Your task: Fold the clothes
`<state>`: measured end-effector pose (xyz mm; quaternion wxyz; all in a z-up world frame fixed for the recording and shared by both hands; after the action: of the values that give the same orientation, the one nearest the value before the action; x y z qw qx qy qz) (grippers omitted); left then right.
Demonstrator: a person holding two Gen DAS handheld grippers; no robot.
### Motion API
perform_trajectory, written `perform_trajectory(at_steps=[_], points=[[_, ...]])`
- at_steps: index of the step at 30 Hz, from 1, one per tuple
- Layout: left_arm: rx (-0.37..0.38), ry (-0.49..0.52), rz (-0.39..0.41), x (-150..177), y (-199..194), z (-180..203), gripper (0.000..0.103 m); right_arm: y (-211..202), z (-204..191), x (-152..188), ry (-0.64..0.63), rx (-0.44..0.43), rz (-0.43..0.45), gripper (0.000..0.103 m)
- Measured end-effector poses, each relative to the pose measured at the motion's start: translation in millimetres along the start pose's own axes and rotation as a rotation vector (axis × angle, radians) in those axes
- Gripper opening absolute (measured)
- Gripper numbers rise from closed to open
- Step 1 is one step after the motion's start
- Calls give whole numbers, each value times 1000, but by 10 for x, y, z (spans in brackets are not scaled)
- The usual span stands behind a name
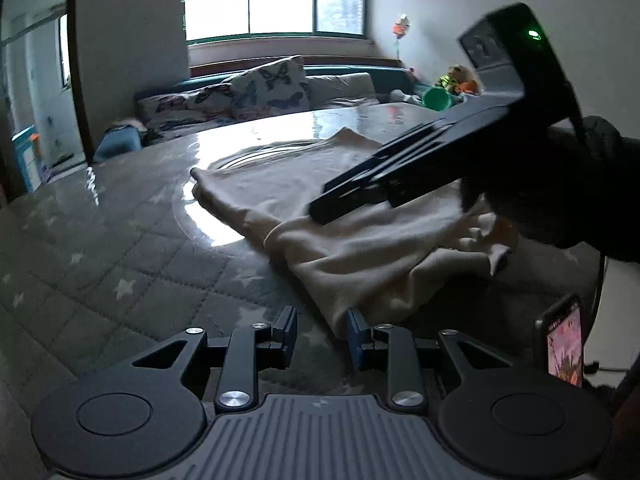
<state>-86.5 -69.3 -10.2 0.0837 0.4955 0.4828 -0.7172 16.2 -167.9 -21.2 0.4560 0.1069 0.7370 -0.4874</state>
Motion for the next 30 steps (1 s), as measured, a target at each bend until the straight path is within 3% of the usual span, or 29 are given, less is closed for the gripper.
perform_trajectory(at_steps=[2,3,5,6,7,10,15,21,26,30], points=[[5,-11,0,24,14,11,22,101,-36,-34,-9,-18,-21,39],[4,-12,1,40,14,23,10,139,-59,-40,-17,-29,-31,39],[5,-14,8,64,-11,45,3,215,-98,-46,-51,-21,-54,37],[5,-16,13,75,-27,55,2,249,-105,-42,-63,-8,-70,32],[7,-18,21,79,-53,66,2,276,-104,-37,-65,3,-83,19],[13,-38,37,92,-134,78,1,324,-87,-25,-27,-19,-89,17],[11,-74,5,175,-118,27,2,380,-30,-24,41,-58,-74,19],[10,-82,21,44,-293,-128,4,-112,90,-55,63,-60,4,21],[36,-60,89,-362,-285,-199,4,-313,26,234,27,-35,-35,21],[79,-43,82,-588,61,-106,4,-366,-35,474,25,0,-50,21]])
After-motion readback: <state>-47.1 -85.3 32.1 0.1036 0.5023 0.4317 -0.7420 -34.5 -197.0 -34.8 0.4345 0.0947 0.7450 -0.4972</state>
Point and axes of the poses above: each gripper's, at about its wrist camera, not at the fingertips, and y roughly the way its jaws point, z to its right, x to its underside, the point moved 5 cm from there along y, roughly the way its jaws point, and after that the axes turned 2 degrees about -y, right-handed, at the moved point
